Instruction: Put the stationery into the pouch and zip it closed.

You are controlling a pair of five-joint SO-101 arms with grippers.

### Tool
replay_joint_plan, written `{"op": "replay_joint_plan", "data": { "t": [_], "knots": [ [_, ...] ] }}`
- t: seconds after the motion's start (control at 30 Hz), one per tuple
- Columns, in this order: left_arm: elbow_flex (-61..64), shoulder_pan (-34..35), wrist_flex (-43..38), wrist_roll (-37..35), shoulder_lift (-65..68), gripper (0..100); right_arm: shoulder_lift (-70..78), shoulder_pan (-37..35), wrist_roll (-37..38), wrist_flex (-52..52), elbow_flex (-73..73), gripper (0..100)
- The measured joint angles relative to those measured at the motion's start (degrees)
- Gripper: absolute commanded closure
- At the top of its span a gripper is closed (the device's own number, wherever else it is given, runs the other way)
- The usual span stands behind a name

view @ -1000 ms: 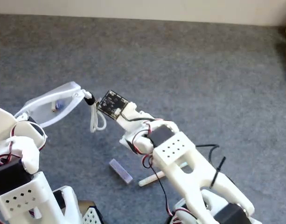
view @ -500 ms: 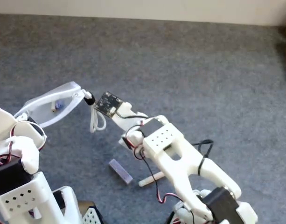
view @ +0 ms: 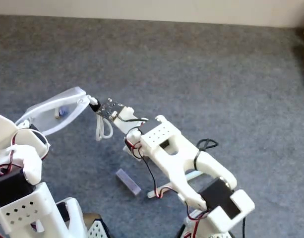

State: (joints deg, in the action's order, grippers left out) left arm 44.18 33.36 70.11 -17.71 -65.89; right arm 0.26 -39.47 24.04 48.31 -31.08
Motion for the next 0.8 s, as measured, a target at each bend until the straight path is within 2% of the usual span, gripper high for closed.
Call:
{"op": "replay_joint_plan", "data": {
  "t": [0.2, 0.47, 0.67, 0.8],
  "knots": [
    [0.0, 0.0, 0.0, 0.0, 0.0, 99, 3.1, 0.1, 0.4, -0.4, 1.0, 88.2],
    [0.0, 0.0, 0.0, 0.0, 0.0, 99, 4.3, 1.3, 8.1, -0.3, 1.1, 88.2],
    [0.0, 0.0, 0.0, 0.0, 0.0, 99, 4.3, 1.3, 8.4, -0.1, 1.1, 88.2],
    [0.0, 0.0, 0.0, 0.0, 0.0, 99, 4.3, 1.3, 8.6, 5.1, 1.1, 88.2]
  ]
}}
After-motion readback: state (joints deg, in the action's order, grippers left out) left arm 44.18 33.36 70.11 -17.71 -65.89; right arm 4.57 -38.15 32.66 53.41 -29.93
